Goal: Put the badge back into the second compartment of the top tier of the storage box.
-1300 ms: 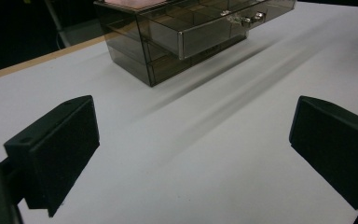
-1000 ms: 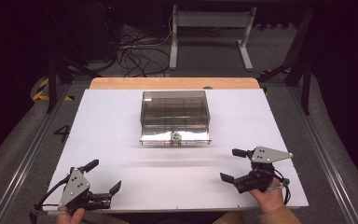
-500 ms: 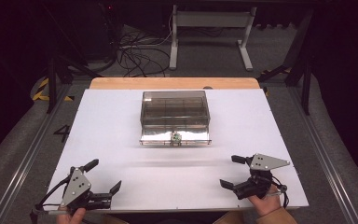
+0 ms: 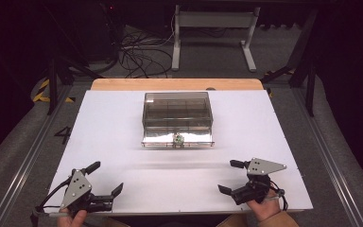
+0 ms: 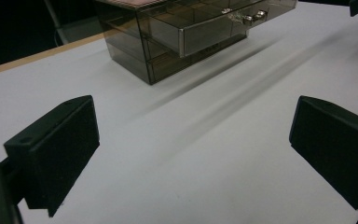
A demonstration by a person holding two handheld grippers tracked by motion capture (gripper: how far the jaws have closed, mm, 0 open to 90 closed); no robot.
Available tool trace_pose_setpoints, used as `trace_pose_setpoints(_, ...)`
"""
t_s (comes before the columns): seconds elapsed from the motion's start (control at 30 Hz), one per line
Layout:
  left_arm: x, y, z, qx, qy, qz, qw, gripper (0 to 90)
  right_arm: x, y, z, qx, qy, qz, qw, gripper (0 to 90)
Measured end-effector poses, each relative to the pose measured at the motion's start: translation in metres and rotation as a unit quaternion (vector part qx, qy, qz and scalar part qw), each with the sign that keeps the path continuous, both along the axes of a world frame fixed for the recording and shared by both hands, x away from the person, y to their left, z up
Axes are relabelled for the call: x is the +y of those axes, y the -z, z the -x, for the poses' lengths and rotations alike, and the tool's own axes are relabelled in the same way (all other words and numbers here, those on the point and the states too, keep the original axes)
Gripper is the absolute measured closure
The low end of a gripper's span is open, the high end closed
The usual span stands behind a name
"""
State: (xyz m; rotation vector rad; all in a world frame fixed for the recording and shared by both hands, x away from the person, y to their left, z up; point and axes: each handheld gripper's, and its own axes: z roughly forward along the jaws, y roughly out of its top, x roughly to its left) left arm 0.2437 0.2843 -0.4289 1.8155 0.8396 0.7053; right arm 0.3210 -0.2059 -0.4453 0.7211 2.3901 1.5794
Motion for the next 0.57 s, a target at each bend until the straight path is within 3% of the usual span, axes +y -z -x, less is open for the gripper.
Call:
trace_pose_setpoints(0.33, 0.0006, 0.0001, -0.0003, -0.003, -0.003, -0.007, 1.0000, 2.3, 0.0013, -0.0003, -0.0009, -0.005, 0.001, 0.004, 1.0000, 0.6)
trace_pose_setpoints(0.57, 0.0016, 0.0000, -0.0007, -0.001, 0.000, -0.010, 1.0000, 2.3, -0.0011, -0.0005, -0.0023, 0.000, 0.002, -0.007, 1.0000, 0.7)
